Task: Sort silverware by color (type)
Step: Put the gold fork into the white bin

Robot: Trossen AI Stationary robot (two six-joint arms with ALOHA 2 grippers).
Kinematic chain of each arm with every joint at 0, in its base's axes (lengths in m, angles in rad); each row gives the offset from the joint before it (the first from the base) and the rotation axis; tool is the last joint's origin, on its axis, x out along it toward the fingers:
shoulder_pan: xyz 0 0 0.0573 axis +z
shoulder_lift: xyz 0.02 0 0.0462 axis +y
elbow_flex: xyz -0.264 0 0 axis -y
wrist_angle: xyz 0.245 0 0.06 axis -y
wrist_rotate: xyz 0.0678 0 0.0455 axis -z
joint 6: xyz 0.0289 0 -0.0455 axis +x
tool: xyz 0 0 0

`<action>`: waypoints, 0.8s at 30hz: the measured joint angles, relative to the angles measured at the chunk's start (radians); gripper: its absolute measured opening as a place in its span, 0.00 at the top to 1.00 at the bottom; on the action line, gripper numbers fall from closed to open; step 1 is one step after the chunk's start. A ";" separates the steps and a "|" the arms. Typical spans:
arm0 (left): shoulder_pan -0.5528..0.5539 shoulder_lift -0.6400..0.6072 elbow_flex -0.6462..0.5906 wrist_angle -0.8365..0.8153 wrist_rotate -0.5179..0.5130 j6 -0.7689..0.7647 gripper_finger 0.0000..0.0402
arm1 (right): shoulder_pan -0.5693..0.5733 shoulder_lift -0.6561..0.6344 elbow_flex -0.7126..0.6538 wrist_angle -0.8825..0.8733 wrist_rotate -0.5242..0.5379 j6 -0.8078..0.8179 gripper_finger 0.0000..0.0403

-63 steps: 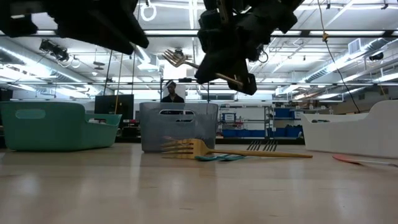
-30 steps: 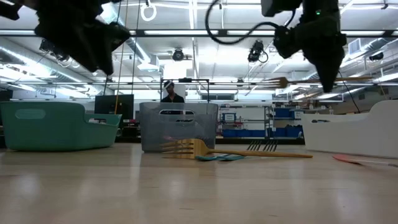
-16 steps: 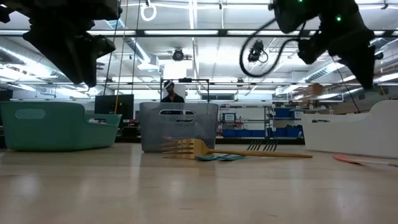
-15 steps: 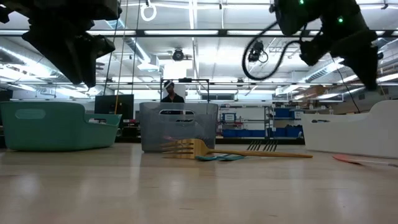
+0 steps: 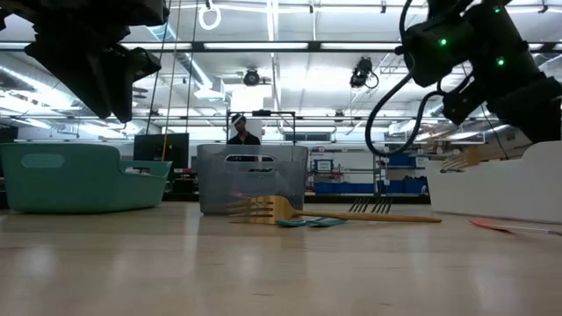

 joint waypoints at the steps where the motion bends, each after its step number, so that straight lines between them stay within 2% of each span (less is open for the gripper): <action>1: 0.000 0.000 0.000 0.000 0.000 0.000 0.65 | -0.003 0.000 -0.006 0.014 0.000 0.000 0.94; 13: 0.000 0.000 0.000 0.000 0.000 -0.004 0.65 | -0.023 0.000 -0.020 0.078 0.011 -0.008 0.92; 24: 0.000 0.000 0.000 0.001 0.000 -0.008 0.65 | -0.023 0.000 -0.019 0.077 0.005 -0.001 0.86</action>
